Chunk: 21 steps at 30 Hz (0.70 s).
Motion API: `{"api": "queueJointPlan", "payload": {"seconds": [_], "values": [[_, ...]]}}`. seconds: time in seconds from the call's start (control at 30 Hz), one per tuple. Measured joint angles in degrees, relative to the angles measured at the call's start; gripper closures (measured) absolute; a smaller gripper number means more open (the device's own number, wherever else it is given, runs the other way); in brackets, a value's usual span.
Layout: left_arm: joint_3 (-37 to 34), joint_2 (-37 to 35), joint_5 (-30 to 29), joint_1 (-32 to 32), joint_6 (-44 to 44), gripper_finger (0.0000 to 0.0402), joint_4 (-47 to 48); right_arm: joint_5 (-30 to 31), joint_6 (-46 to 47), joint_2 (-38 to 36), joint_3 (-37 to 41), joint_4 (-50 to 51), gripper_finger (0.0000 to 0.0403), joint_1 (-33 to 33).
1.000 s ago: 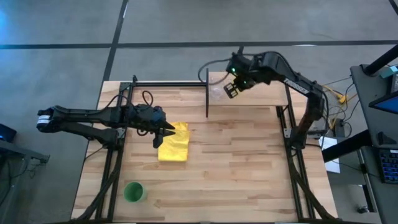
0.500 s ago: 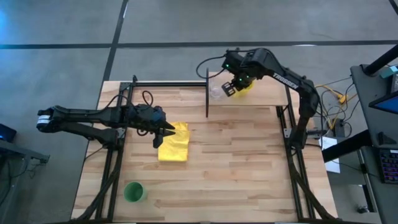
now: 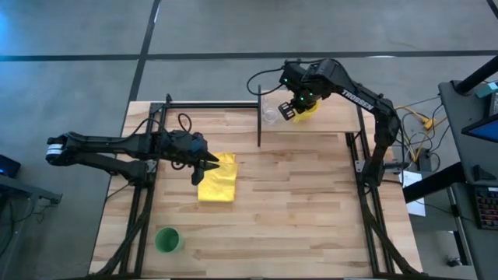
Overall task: Stack small to large cups/mugs on shelf
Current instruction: Put the yellow mug on the shelf
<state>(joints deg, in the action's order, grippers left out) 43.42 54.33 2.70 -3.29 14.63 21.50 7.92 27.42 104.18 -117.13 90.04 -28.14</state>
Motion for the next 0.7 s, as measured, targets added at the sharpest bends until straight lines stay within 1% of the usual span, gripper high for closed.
{"api": "queueJointPlan", "payload": {"seconds": [0.5,0.7], "values": [[0.0,0.0,0.0,0.0,0.0,0.0302,0.0,0.1,-2.1,0.0,3.5,0.0,0.0394,0.0],[0.0,0.0,0.0,0.0,0.0,0.0302,0.0,0.2,-4.6,0.0,3.6,-0.1,0.0369,0.0]]}}
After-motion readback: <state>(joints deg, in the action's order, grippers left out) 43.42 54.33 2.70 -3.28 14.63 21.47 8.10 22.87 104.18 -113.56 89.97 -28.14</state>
